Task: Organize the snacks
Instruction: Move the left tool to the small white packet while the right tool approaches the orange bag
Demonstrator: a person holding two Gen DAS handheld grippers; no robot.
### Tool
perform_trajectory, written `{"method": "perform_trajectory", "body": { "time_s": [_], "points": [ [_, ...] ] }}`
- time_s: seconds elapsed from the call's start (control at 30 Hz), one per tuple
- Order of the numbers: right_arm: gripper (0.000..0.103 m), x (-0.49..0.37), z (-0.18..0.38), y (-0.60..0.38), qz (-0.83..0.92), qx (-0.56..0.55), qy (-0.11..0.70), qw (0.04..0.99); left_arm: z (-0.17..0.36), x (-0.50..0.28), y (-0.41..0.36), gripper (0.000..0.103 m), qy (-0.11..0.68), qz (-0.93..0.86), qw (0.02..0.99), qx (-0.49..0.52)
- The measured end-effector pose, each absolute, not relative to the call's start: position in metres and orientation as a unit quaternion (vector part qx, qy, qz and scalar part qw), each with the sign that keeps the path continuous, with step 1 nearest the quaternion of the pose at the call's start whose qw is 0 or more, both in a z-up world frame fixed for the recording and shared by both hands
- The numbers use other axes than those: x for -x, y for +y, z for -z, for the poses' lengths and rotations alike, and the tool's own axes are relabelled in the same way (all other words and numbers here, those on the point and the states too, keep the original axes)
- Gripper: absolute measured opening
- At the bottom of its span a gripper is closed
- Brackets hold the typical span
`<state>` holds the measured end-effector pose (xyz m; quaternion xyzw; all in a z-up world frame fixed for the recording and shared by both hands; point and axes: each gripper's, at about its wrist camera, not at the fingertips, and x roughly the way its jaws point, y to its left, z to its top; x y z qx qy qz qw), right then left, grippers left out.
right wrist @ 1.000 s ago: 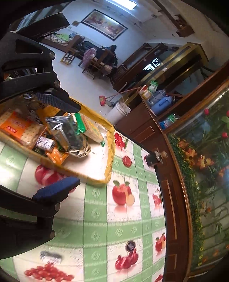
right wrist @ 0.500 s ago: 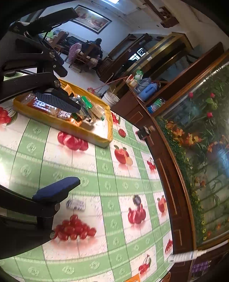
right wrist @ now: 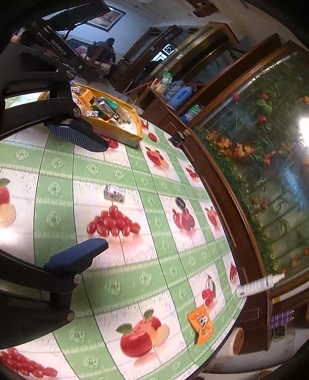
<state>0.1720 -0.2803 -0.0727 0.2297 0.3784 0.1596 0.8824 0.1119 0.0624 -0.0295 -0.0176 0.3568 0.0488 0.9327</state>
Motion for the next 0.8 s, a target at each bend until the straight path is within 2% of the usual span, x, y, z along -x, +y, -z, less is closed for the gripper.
{"method": "perform_trajectory", "body": {
  "time_s": [0.4,0.63,0.8],
  "points": [
    [0.078,-0.174,0.089,-0.331,-0.114,-0.238,0.382,0.886,0.044,-0.126,-0.003,0.076,0.377,-0.002,0.926,-0.019],
    [0.081,-0.186,0.092,-0.365,-0.072,-0.228,0.379,0.894,0.054,-0.139,-0.027,0.076,0.389,0.01,0.921,-0.032],
    [0.087,-0.204,0.095,-0.39,-0.028,-0.211,0.381,0.9,0.061,-0.152,-0.032,0.076,0.397,0.009,0.917,-0.033]
  ]
}}
